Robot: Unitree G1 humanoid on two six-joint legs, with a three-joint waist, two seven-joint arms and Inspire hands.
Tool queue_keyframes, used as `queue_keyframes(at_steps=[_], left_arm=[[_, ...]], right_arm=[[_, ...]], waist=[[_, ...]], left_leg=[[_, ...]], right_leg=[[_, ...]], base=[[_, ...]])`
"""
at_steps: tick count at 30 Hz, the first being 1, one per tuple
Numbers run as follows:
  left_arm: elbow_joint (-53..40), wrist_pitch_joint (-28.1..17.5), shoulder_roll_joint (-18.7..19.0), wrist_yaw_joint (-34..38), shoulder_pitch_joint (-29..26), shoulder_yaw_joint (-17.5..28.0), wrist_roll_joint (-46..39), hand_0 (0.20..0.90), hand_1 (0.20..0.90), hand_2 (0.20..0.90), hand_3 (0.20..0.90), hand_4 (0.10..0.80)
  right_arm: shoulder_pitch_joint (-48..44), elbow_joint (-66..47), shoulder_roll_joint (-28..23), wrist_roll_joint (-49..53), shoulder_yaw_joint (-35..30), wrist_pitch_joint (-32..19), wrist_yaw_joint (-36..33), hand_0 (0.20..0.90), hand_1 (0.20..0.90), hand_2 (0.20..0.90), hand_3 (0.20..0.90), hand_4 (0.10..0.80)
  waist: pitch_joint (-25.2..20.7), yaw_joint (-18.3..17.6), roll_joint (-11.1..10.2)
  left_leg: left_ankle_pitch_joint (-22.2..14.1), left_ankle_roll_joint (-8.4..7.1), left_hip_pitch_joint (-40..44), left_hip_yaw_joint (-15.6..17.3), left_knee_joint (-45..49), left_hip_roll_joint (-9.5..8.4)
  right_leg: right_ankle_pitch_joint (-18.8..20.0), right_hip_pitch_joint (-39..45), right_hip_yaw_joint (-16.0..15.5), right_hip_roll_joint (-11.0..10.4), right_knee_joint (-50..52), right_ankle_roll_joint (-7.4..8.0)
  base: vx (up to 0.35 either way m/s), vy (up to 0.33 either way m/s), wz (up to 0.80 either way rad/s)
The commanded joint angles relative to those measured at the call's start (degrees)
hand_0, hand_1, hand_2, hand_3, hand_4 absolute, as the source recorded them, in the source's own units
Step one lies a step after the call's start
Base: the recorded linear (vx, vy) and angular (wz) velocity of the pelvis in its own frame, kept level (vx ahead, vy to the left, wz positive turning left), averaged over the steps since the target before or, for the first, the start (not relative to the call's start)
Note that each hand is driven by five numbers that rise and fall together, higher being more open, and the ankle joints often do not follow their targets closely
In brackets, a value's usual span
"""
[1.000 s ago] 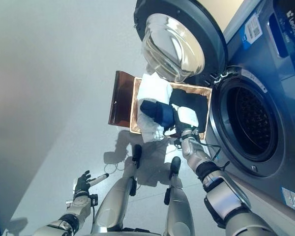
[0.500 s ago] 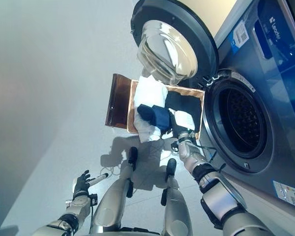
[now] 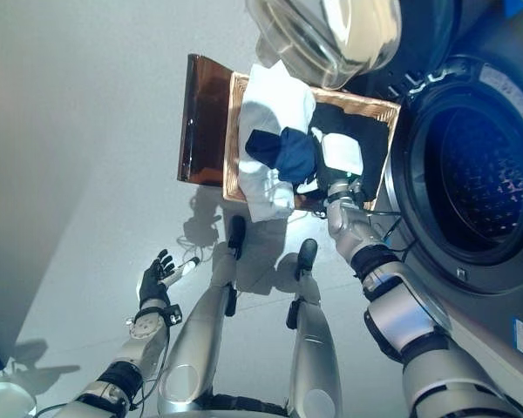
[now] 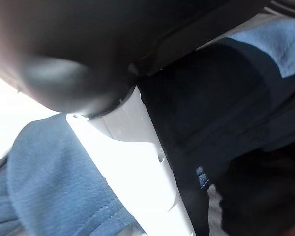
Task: Pick up the clothes and place them into the washing machine
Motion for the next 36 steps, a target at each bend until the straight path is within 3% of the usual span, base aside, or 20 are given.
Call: queue_keyframes(at_steps=[1, 2, 3, 4, 19, 30, 35, 36], left_arm=[[-3.8, -2.1, 1.8, 0.8, 1.5, -2.0, -1.9, 0.900, 0.900, 0.900, 0.900, 0.800], [-3.4, -2.0, 1.7, 0.6, 1.1, -2.2, -1.9, 0.900, 0.900, 0.900, 0.900, 0.800], [-3.7, -2.1, 1.8, 0.7, 0.4, -2.5, -2.1, 0.900, 0.900, 0.900, 0.900, 0.800], [-3.5, -2.0, 1.6, 0.7, 0.0, -2.7, -2.1, 0.900, 0.900, 0.900, 0.900, 0.800], [0.2, -1.1, 0.9, 2.4, -3.7, -2.9, -0.7, 0.900, 0.900, 0.900, 0.900, 0.800], [4.1, 0.0, -0.1, 1.8, -2.7, -2.6, 1.9, 0.900, 0.900, 0.900, 0.900, 0.800], [9.9, 0.7, -1.8, 1.4, -2.0, 1.2, -0.7, 0.900, 0.900, 0.900, 0.900, 0.800], [12.4, 0.7, -2.5, 1.0, -1.4, 3.2, -3.0, 0.900, 0.900, 0.900, 0.900, 0.800]], right_arm=[[-7.4, 0.2, -4.3, -2.6, 2.3, 0.0, -3.1, 0.900, 0.900, 0.900, 0.900, 0.800], [-8.1, 1.1, -4.4, -2.8, 2.6, 0.1, -2.9, 0.864, 0.864, 0.864, 0.864, 0.775], [-9.2, 1.8, -4.3, -2.4, 2.6, 0.2, -3.3, 0.381, 0.381, 0.381, 0.381, 0.429], [-9.6, 2.3, -4.0, -2.2, 2.6, 0.2, -3.6, 0.200, 0.200, 0.200, 0.200, 0.300], [-10.6, -0.6, -3.2, 0.3, 0.4, -1.8, -6.7, 0.200, 0.200, 0.200, 0.200, 0.300], [-0.6, -12.2, -4.0, 9.5, -7.2, -8.2, -7.6, 0.200, 0.200, 0.200, 0.200, 0.300], [11.4, -20.3, 0.4, 28.6, -14.3, -15.8, -2.6, 0.200, 0.200, 0.200, 0.200, 0.300], [15.0, -22.3, 2.7, 36.8, -16.4, -18.5, -0.3, 0.200, 0.200, 0.200, 0.200, 0.300]], waist=[[-0.5, 1.4, 1.9], [-0.5, 1.4, 1.9], [-0.5, 1.3, 1.7], [-0.5, 1.3, 1.6], [-1.0, 0.3, 1.2], [-2.8, -0.8, -0.1], [-3.9, -1.8, -0.3], [-4.2, -2.1, -0.3]], left_leg=[[-0.8, -4.18, -1.1, -2.2, -0.8, 0.28], [-0.8, -4.26, -1.7, -2.3, -0.8, 0.17], [-0.9, -4.30, -2.2, -2.2, -0.8, 0.10], [-0.9, -4.36, -2.5, -2.2, -0.8, 0.14], [-2.6, -4.89, 1.0, -0.1, -0.8, -0.03], [-3.8, -4.92, 4.5, 1.6, -0.8, 0.38], [-4.7, -4.96, 6.8, 2.2, -0.8, 0.71], [-4.9, -4.98, 7.2, 2.5, -0.8, 0.78]], right_leg=[[2.0, -6.4, -1.0, -1.3, 5.7, 1.50], [2.2, -6.8, -1.2, -1.5, 5.6, 1.58], [2.6, -7.2, -1.4, -1.5, 5.4, 1.75], [2.7, -7.1, -1.3, -1.7, 5.1, 1.75], [3.8, -3.4, -1.3, -1.6, 2.2, 1.86], [4.3, 0.5, -1.4, -1.6, 0.4, 2.37], [3.8, 2.6, -1.5, -1.6, -0.1, 2.45], [3.8, 3.0, -1.7, -1.6, -0.3, 2.49]], base=[[-0.018, 0.012, -0.03], [-0.004, 0.002, -0.05], [0.003, -0.018, -0.03], [0.000, 0.000, 0.00], [0.010, 0.007, -0.02], [0.021, 0.006, -0.05], [0.044, 0.016, -0.09], [0.034, -0.004, -0.08]])
